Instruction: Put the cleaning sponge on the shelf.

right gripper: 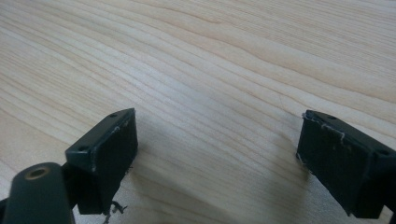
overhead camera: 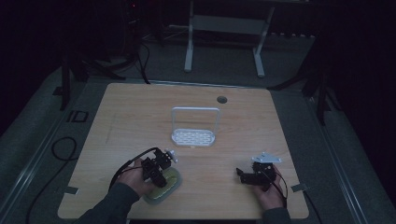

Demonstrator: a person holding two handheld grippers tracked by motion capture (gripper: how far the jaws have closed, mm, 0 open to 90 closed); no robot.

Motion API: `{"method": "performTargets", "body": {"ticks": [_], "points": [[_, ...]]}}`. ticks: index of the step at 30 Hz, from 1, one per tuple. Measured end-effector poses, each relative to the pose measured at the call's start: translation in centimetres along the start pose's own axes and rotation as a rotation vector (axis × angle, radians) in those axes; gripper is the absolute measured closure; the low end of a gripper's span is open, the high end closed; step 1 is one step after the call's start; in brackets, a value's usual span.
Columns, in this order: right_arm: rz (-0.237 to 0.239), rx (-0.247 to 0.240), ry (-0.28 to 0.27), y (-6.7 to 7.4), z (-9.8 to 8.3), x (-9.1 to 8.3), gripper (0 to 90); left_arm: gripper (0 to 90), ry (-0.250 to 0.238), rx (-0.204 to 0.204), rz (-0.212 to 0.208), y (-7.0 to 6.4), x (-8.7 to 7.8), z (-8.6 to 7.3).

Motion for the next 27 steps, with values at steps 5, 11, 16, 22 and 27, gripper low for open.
{"method": "performTargets", "body": {"ticks": [5, 11, 16, 22, 27], "points": [[0.0, -0.001, -0.001, 0.0, 0.0, 0.0, 11.8, 70.6, 0.018, 0.017, 0.006, 0.08, -0.01, 0.07], [0.0, 0.0, 0.0, 0.0, 0.0, 0.0, 11.9, 71.2, 0.029, 0.029, 0.008, 0.11, -0.08, 0.09], [0.0, 0.0, 0.0, 0.0, 0.0, 0.0, 11.9, 71.5, 0.035, 0.042, 0.012, 0.1, -0.11, 0.12], [0.0, 0.0, 0.0, 0.0, 0.0, 0.0, 11.9, 71.6, 0.03, 0.055, 0.01, 0.17, -0.43, 0.19], [0.0, 0.0, 0.0, 0.0, 0.0, 0.0, 11.9, 71.7, 0.0, 0.056, -0.005, 0.38, -0.79, 0.3]]}}
Point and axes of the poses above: each handheld gripper's, and its own axes: x roughly forward along the jaws, z roughly out of its top, y roughly to its left, the point moved 4 cm from there along x, roughly forward along the jaws, and after that the axes turned 12 degrees about -z, right-handed, at the moved point
